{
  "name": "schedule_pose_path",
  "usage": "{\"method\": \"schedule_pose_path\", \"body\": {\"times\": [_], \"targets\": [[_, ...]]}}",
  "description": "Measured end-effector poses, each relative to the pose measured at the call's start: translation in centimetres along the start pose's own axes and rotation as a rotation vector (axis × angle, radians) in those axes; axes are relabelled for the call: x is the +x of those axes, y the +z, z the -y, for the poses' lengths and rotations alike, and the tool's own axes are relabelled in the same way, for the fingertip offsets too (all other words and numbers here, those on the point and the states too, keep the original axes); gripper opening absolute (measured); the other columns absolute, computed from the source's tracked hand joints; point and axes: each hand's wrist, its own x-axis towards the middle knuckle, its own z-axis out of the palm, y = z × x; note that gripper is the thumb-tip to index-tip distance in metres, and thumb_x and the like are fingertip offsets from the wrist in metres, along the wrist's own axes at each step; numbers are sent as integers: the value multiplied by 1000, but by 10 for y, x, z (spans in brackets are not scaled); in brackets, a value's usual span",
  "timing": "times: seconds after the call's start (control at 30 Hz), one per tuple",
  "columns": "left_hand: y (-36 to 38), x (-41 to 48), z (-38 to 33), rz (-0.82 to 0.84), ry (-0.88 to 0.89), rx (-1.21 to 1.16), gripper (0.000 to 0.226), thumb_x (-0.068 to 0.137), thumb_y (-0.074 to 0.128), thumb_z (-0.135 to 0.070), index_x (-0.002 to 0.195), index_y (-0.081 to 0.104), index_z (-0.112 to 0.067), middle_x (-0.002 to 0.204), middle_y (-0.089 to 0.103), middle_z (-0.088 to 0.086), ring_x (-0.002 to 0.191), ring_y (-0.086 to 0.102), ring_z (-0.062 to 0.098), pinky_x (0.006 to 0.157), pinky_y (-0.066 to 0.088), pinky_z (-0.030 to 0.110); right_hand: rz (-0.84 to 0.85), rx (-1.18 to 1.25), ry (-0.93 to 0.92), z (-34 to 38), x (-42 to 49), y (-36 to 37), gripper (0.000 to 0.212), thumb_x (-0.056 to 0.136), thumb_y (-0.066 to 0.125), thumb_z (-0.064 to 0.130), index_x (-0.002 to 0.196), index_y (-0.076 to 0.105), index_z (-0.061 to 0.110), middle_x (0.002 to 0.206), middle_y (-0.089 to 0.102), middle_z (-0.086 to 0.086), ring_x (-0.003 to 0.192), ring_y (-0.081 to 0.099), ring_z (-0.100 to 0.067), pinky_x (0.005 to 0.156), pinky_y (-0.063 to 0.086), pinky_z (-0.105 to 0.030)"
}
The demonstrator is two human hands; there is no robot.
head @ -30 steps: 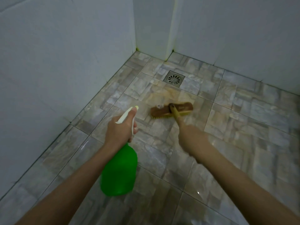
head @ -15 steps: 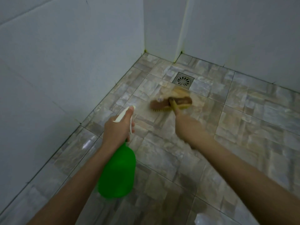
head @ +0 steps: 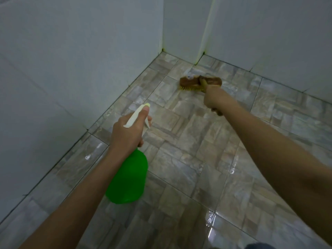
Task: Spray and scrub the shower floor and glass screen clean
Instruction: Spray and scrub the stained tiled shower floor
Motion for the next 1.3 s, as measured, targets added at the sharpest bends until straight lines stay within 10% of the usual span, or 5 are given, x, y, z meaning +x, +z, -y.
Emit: {"method": "schedule_pose_path", "body": {"times": [0.93,1.3], "targets": [[40,-73,17,353,55,59,57,73,49,-82,86,78,-34,96,72,28,40,54,21,48,47,29,70,-120,-46,-150,-160,32,85,98,34,3,143,-13,58,85,60,-15,52,62,-25,48,58,-39],[46,-88,19,360,99,97,33,82,55,-73,80,76,-48,93,79,-7,73,67,48,56,50,37,48,-10,-50,-166,-172,26,67,103,33,14,148,3,52,90,60,-18,56,63,-27,55,59,-40]]}}
